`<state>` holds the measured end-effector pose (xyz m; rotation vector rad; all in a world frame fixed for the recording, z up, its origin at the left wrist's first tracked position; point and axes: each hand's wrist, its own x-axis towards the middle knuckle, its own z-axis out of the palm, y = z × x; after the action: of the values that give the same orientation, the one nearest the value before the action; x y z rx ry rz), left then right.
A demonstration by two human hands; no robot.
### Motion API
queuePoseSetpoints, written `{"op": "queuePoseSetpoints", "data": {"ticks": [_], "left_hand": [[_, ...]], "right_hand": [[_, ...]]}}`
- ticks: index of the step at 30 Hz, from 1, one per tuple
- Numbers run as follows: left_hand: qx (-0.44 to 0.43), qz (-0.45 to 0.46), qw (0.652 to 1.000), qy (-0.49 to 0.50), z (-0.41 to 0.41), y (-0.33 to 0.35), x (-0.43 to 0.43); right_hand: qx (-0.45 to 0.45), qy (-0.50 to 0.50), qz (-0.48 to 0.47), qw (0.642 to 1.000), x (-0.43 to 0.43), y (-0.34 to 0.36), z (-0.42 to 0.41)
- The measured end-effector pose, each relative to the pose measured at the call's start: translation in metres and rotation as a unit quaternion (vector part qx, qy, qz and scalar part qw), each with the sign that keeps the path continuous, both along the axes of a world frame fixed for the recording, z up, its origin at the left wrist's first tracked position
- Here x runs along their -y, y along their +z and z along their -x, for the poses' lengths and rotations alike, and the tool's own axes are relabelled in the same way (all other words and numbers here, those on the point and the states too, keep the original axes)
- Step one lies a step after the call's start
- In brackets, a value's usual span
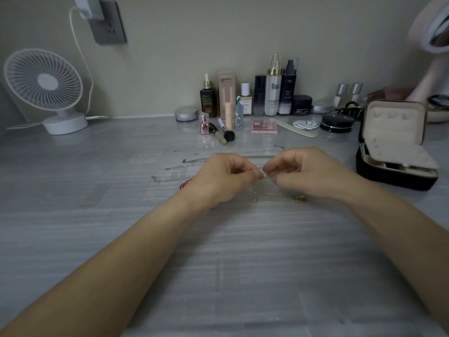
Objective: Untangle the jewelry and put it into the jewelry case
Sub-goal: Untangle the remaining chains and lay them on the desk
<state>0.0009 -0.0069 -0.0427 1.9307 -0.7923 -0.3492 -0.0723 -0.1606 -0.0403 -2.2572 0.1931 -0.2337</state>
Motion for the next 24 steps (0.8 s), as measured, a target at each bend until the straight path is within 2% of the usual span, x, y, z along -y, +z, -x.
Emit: {"op": "queuePoseSetpoints", "data": {"ticks": [3,11,24], "left_hand": [[-0.002,0.003,1.000,-0.001,0.0003,0.0008,-0.0007],[0.001,-0.014,1.000,0.014,-0.0043,-0.0010,-0.0021],[0.030,0.010,0.999,-0.004,-0.0044,-0.0064,0.0011]], "right_hand": [[0.006,0.065,-0.079,0.995,-0.0055,-0.0033,-0.0007],[0.085,-0.010,-0.012,0.996,-0.0068,-0.0023,-0.0018],[0.094,0.013,-0.038,0.995,-0.0022,-0.0064,-0.0066]]}}
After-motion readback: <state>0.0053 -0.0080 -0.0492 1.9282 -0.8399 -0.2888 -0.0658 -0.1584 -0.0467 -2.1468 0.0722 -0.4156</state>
